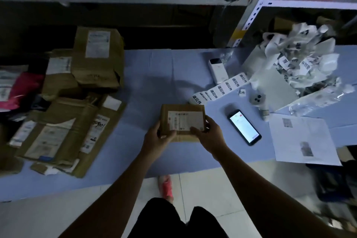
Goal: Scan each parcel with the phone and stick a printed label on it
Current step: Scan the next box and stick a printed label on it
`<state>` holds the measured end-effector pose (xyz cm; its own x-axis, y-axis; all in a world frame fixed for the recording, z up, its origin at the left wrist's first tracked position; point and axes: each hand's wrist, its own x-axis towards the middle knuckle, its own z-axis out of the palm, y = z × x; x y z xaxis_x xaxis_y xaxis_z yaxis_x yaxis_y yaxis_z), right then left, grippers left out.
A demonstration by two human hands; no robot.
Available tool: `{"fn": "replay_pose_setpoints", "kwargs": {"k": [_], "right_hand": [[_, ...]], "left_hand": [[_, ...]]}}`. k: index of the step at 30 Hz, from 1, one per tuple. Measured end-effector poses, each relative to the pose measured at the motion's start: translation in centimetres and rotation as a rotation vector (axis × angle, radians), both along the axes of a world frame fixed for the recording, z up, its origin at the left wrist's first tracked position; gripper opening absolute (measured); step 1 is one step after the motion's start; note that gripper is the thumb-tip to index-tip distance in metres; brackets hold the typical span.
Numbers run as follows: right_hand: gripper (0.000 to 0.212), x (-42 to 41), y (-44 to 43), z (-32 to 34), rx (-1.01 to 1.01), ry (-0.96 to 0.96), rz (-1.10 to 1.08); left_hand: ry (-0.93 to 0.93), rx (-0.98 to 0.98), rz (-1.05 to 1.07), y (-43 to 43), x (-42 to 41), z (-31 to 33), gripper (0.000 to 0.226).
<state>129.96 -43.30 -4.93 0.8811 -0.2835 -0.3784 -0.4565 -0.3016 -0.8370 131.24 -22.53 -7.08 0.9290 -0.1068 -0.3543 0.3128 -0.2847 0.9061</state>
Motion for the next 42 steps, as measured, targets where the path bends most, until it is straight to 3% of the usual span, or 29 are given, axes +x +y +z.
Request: {"fn": "replay_pose_setpoints", "kwargs": {"k": [2, 5, 8, 10, 13, 16, 20, 26, 30, 36, 39, 42], "right_hand": [[0.058, 0.1, -0.8, -0.7, 0.009, 0.053, 0.034], [0.048, 0.7, -3.1, -0.8, -0.06, 0.033, 0.07], [0.045, 2.0, -6.7, -0.4, -0.282, -0.059, 0.014], [0.051, 3.0, -9.5, -0.5, -0.487, -0.057, 0.059], [0.075, 4.0, -13.6, -1.5, -0.704, 0.113, 0.211], [0.091, 3.9, -16.9, -2.6, -0.809, 0.285, 0.348], [0.085, 3.5, -19.5, -3.7, -0.811, 0.252, 0.456], [0.078, 3.9, -20.0, -3.7, -0.747, 0.204, 0.435], [0.077, 4.4, -19.5, -3.2, -0.593, 0.192, 0.376], [0.082, 6.7, -15.5, 1.1, -0.329, -0.017, 0.363], [0.078, 7.6, -13.0, 4.4, -0.282, -0.113, 0.536], [0.083, 7.7, -11.1, 7.1, -0.385, -0.156, 0.84]], "left_hand": [[-0.004, 0.012, -0.007, -0.4, 0.1, -0.4, 0.059], [-0.037, 0.097, -0.037, -0.3, 1.4, 0.0, 0.086], [-0.063, 0.21, -0.199, 0.4, 3.6, 0.6, 0.128], [-0.064, 0.267, -0.317, 0.8, 4.7, 0.8, 0.142], [-0.003, 0.275, -0.386, 0.7, 4.9, 0.8, 0.147], [-0.005, 0.277, -0.318, 0.4, 4.2, 0.8, 0.142], [-0.013, 0.388, -0.263, -1.0, 2.6, 0.8, 0.153], [0.014, 0.412, -0.058, -3.1, -0.8, 0.4, 0.142], [0.001, 0.371, 0.144, -3.5, -3.1, 1.2, 0.137], [-0.144, 0.529, 0.142, -2.4, -3.5, 3.7, 0.139], [-0.167, 0.591, 0.106, -1.2, -3.1, 4.4, 0.144], [-0.19, 0.61, 0.11, -0.3, -2.6, 4.7, 0.146]]}}
